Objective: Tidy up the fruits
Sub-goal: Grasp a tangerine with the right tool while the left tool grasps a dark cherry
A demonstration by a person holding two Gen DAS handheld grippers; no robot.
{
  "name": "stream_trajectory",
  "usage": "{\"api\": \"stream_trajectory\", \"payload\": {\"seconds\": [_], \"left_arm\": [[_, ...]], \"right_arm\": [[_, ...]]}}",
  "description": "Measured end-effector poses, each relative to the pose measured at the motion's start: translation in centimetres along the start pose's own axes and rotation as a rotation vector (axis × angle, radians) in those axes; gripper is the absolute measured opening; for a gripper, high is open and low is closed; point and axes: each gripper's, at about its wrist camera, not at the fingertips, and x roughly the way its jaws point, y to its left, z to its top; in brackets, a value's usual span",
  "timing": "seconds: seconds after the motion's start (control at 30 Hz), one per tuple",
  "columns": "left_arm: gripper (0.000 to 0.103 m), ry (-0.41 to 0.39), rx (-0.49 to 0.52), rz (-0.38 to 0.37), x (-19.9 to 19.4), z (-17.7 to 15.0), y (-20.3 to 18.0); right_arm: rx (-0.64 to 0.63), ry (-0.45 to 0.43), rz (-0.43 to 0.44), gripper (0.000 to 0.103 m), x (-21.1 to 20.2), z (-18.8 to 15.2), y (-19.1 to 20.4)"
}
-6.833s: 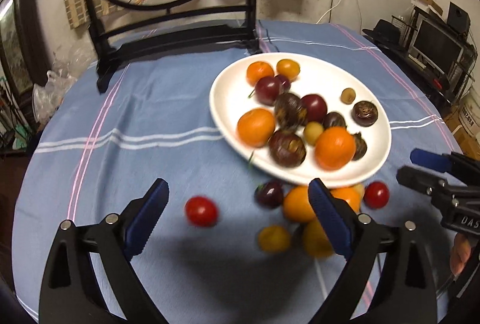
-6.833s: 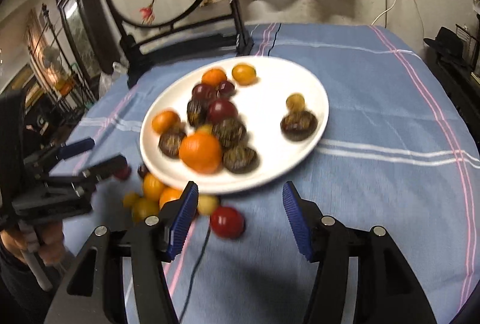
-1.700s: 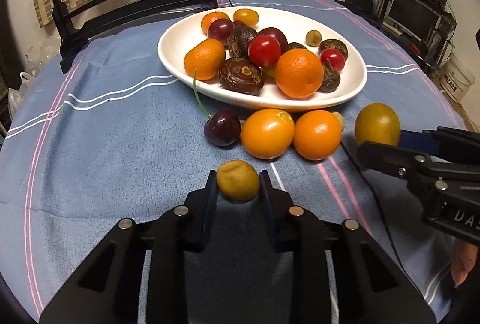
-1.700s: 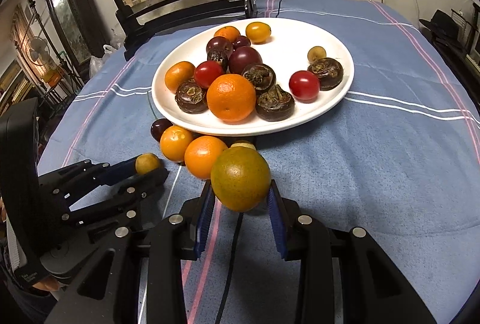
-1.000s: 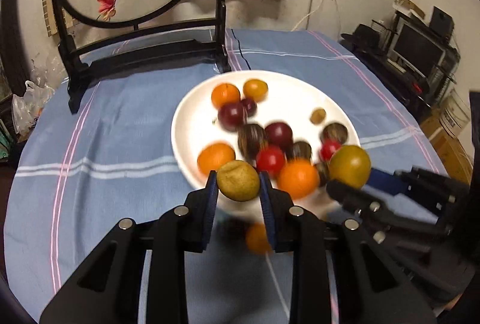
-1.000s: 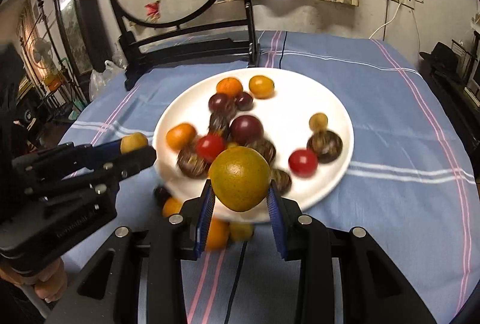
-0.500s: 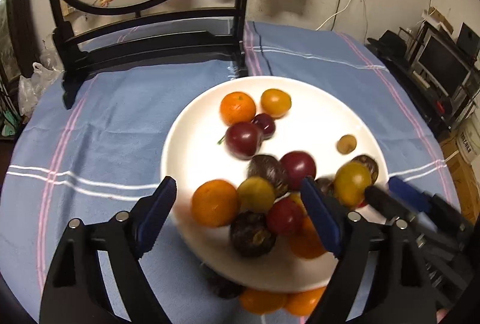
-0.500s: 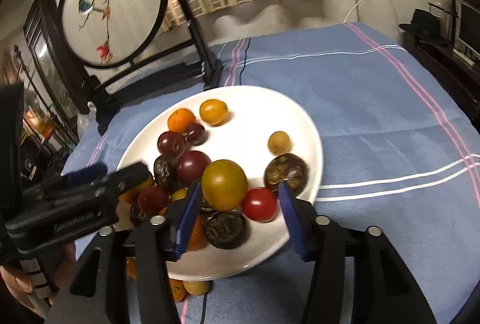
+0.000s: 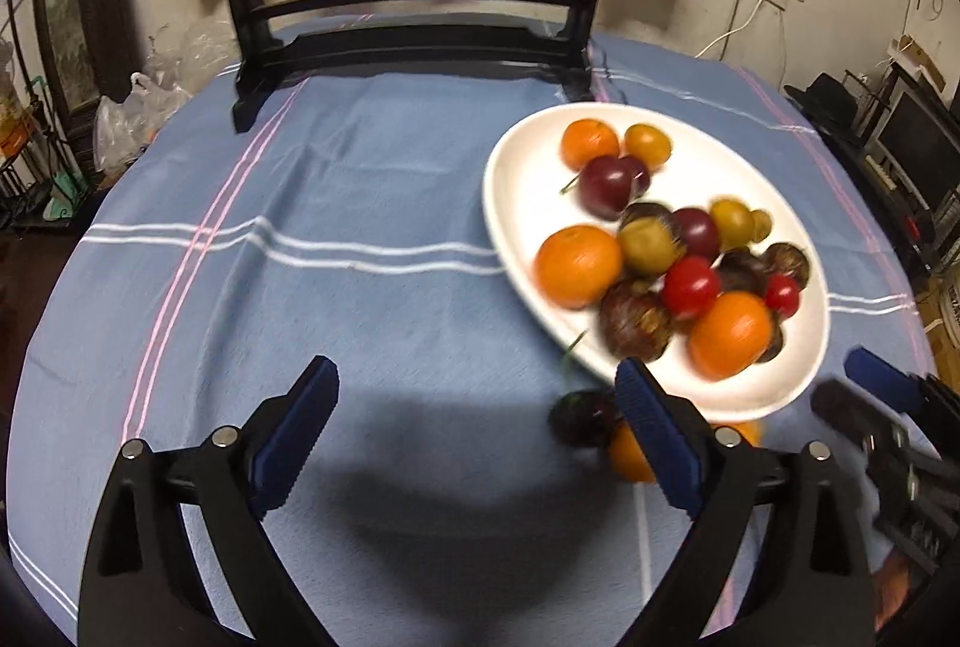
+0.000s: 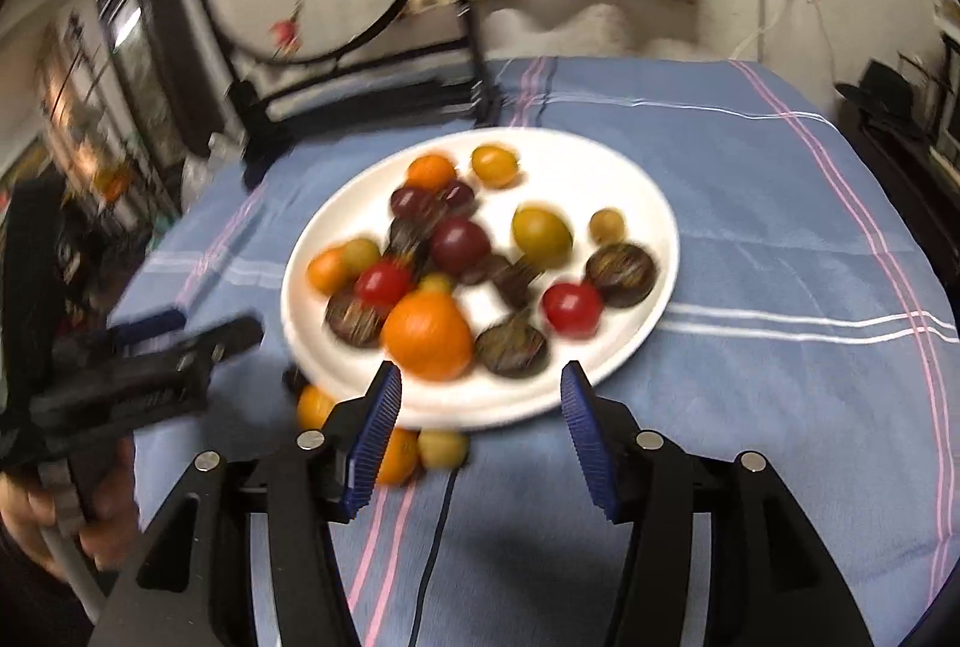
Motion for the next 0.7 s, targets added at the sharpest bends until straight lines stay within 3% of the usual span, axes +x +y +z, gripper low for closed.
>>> {"api": "stream_trajectory", "payload": {"seconds": [0.17, 0.3, 0.47, 0.7], "left_arm": [[0.091, 0.019, 0.005, -0.018, 0.5, -0.9, 0.7], [0.091, 0.016, 0.006, -0.015, 0.6, -1.0, 1.2], [0.091, 0.031, -0.022, -0.044, 0.6, -0.9, 1.9], [0.091, 0.040, -0.026, -0.047, 0.9, -0.9, 2.0]], "right_arm": [[-0.093, 0.067, -0.027, 0.056, 0.7, -2.1, 2.1], [-0.155, 0.096, -0.022, 0.046, 1.1, -2.9, 3.9], [-0.196, 0.120, -0.011, 0.043, 2.2, -2.9, 5.7], [-0.262, 0.085, -0.114, 0.040, 3.6, -2.4, 7.2]]}}
